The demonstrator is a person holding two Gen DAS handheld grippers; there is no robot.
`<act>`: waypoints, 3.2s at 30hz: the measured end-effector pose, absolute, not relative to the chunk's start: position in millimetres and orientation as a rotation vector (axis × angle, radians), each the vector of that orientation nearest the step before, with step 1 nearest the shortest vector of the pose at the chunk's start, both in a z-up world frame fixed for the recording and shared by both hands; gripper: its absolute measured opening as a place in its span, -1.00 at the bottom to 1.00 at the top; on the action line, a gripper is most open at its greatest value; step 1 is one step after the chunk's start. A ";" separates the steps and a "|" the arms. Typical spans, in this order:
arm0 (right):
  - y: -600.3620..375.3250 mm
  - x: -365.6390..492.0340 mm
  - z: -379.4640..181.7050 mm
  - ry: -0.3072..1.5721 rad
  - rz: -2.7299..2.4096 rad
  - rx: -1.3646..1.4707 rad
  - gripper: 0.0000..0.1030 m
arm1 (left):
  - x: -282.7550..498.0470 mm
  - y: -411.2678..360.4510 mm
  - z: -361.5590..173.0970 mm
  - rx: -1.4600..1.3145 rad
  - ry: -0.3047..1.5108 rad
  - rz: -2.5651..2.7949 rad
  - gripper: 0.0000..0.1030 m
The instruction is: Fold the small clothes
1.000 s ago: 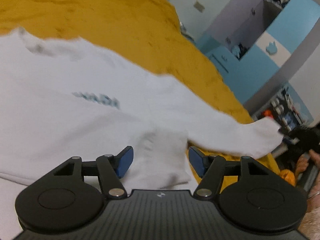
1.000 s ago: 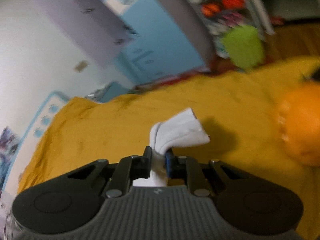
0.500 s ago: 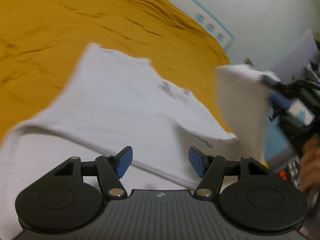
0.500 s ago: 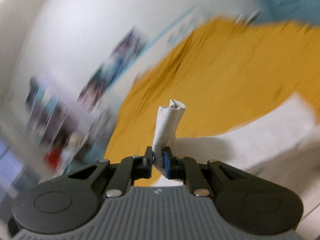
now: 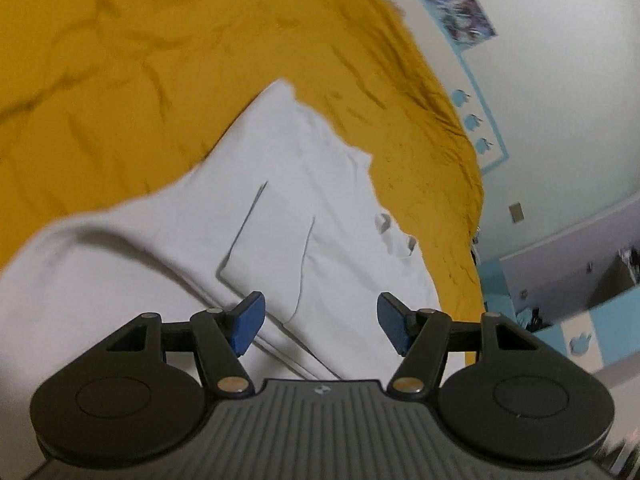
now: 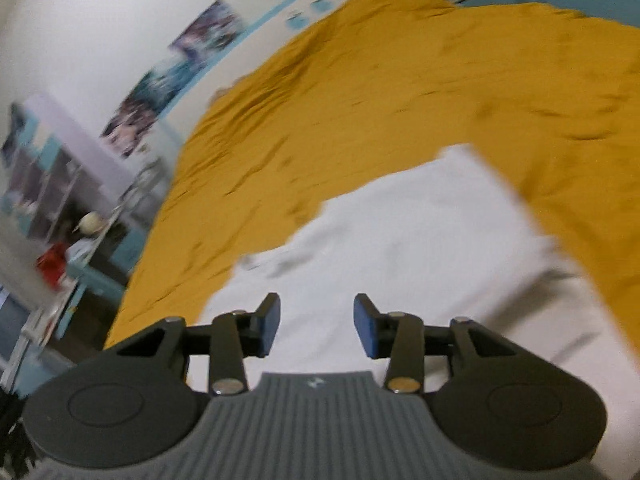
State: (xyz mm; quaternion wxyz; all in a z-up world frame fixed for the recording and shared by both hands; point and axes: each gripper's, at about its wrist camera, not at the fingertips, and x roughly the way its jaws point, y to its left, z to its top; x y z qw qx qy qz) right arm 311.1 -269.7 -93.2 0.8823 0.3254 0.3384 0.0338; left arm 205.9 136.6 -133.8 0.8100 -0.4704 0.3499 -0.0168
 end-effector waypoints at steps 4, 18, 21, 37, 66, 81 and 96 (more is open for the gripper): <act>-306.0 303.6 -108.0 0.712 0.020 0.705 -0.21 | 210.9 126.9 -144.9 -1.015 0.792 -0.001 0.45; -325.7 297.3 -149.5 0.769 -0.038 0.900 -0.15 | 223.7 120.4 -152.6 -1.050 0.655 -0.003 -0.89; -333.4 300.9 -162.2 0.772 -0.054 1.015 -0.12 | 226.9 120.2 -133.2 -1.010 0.583 -0.071 -0.89; -345.3 303.8 -183.1 0.730 -0.151 1.140 -0.06 | 200.8 151.3 -167.5 -0.907 0.640 0.095 -0.88; -322.6 284.8 -108.5 0.654 -0.045 0.759 -0.32 | 191.8 142.6 -94.2 -0.756 0.629 0.022 -0.02; -324.7 300.2 -163.2 0.844 -0.157 0.684 -0.80 | 213.7 135.4 -145.6 -0.644 0.816 0.050 -0.31; -318.1 159.5 -38.6 0.649 0.235 0.391 0.19 | 94.9 115.2 -20.2 -0.355 0.669 -0.157 0.60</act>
